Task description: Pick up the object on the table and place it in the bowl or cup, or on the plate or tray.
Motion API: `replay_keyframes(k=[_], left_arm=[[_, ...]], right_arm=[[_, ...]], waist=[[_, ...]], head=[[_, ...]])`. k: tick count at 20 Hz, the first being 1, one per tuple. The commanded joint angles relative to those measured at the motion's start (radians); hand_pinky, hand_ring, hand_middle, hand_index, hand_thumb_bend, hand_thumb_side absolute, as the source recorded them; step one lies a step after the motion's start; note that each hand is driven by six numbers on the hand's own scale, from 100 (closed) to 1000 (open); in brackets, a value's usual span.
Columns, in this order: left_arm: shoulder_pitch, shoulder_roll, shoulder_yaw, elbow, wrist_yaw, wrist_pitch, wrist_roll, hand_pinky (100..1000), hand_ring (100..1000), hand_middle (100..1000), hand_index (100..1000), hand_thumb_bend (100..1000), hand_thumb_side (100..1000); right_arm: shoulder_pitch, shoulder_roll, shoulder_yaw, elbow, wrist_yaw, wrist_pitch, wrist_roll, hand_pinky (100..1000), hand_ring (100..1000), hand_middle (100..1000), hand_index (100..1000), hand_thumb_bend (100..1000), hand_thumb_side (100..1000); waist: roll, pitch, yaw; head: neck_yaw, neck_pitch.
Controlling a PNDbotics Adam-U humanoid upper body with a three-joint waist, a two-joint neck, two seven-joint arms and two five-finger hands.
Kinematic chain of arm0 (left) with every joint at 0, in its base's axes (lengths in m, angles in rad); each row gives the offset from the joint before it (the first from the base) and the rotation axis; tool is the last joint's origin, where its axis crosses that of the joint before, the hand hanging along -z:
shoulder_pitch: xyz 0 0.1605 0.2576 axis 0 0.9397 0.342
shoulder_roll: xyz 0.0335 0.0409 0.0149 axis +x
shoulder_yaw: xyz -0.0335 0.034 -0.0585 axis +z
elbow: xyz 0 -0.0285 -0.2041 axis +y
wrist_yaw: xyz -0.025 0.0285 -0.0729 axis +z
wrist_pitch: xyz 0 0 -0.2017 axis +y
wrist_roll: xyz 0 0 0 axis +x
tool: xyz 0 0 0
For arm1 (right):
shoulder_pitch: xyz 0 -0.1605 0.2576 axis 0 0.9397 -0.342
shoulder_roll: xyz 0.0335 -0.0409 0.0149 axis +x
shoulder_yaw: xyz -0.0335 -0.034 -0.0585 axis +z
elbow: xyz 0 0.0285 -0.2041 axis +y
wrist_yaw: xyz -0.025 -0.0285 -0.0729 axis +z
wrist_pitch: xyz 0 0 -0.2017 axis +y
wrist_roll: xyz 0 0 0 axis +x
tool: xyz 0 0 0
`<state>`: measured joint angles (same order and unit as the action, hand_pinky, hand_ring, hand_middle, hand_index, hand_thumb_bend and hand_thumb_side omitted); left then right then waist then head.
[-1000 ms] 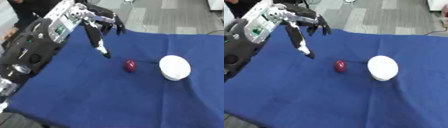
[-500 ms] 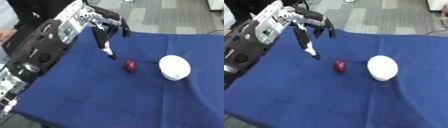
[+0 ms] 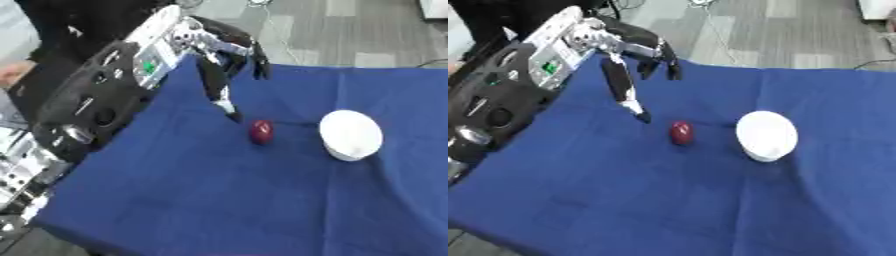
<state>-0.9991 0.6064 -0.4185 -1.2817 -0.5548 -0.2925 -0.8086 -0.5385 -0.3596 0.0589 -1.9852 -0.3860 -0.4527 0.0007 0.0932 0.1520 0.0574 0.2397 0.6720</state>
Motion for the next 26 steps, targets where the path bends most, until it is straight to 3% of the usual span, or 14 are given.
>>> replay_keyframes(k=[1, 18, 22, 26], left_arm=[[-0.021, 0.003, 0.0, 0.012, -0.005, -0.112, -0.098, 449, 453, 653, 842, 513, 430], [-0.01, -0.053, -0.002, 0.109, 0.005, -0.116, -0.098, 440, 443, 616, 821, 547, 503], [-0.011, -0.063, -0.019, 0.133, 0.017, -0.119, -0.098, 427, 431, 601, 810, 479, 579], [-0.009, -0.065, -0.031, 0.144, 0.029, -0.119, -0.098, 428, 429, 588, 808, 463, 583]], right_arm=[[-0.02, -0.004, -0.004, -0.015, -0.004, 0.0, 0.003, 326, 447, 502, 658, 138, 844], [-0.026, 0.001, -0.005, -0.015, -0.008, -0.002, 0.0, 330, 448, 504, 657, 137, 844], [-0.027, 0.002, -0.004, -0.015, -0.008, -0.001, 0.0, 331, 448, 504, 657, 136, 842], [-0.028, 0.002, -0.004, -0.015, -0.009, -0.001, 0.0, 331, 449, 504, 657, 136, 843]], waist=[[-0.002, -0.014, -0.001], [-0.001, -0.016, -0.008], [-0.001, -0.016, -0.009], [0.0, -0.017, -0.01]], head=[[0.012, -0.009], [0.023, 0.001], [0.026, 0.005], [0.026, 0.005]])
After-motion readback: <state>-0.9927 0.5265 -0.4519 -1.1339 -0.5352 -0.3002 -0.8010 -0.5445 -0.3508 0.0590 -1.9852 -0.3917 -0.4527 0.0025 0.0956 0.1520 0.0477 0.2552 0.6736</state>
